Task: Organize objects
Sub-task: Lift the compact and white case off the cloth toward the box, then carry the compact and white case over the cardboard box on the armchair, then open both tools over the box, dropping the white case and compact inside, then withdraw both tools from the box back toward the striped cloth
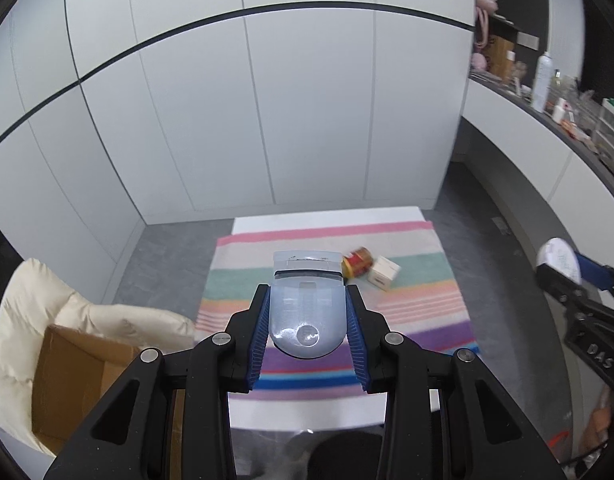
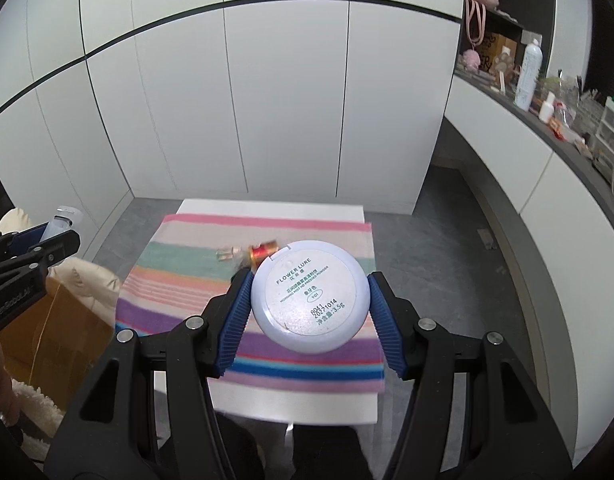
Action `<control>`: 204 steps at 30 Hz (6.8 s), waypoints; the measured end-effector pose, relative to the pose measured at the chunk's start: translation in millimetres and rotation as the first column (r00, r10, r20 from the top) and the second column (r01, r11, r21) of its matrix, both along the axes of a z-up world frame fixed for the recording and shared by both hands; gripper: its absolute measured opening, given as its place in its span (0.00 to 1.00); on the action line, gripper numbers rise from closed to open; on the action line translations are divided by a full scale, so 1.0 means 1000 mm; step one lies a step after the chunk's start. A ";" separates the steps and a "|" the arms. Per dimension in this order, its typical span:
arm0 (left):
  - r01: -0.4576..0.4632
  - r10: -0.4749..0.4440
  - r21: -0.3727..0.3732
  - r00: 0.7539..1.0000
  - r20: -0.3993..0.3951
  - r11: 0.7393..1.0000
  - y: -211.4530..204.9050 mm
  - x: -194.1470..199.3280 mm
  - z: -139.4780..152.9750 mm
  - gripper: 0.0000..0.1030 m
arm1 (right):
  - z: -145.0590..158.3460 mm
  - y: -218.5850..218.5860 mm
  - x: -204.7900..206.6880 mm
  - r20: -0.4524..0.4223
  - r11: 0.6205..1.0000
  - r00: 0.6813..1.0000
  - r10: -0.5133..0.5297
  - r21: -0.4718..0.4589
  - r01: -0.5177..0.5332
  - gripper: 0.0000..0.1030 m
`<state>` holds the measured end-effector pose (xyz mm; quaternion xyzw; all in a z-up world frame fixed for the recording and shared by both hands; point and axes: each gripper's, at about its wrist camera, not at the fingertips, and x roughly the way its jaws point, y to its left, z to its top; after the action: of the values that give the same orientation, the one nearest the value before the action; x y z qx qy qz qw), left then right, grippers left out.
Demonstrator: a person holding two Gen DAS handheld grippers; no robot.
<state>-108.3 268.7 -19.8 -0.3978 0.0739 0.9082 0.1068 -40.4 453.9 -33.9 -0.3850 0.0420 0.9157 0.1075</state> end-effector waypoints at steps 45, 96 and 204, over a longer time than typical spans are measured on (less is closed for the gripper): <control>0.000 -0.003 0.029 0.994 0.111 1.000 -0.069 0.112 -0.030 0.35 | -0.035 -0.012 0.150 0.124 0.998 0.992 -0.033 -0.046 0.039 0.59; -0.464 0.456 0.037 0.880 0.130 0.885 -0.301 0.174 -0.043 0.35 | -0.054 -0.318 0.081 0.127 0.770 0.760 0.638 -0.089 -0.632 0.58; -0.574 0.563 0.007 0.804 0.189 0.819 -0.342 0.187 -0.113 0.85 | -0.104 -0.376 0.054 0.130 0.787 0.777 0.617 -0.129 -0.603 1.00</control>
<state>79.1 -73.8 -133.2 -0.4778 -0.0876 0.8609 -0.1514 13.6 77.7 -137.9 -0.4561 -0.0572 0.8635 -0.2073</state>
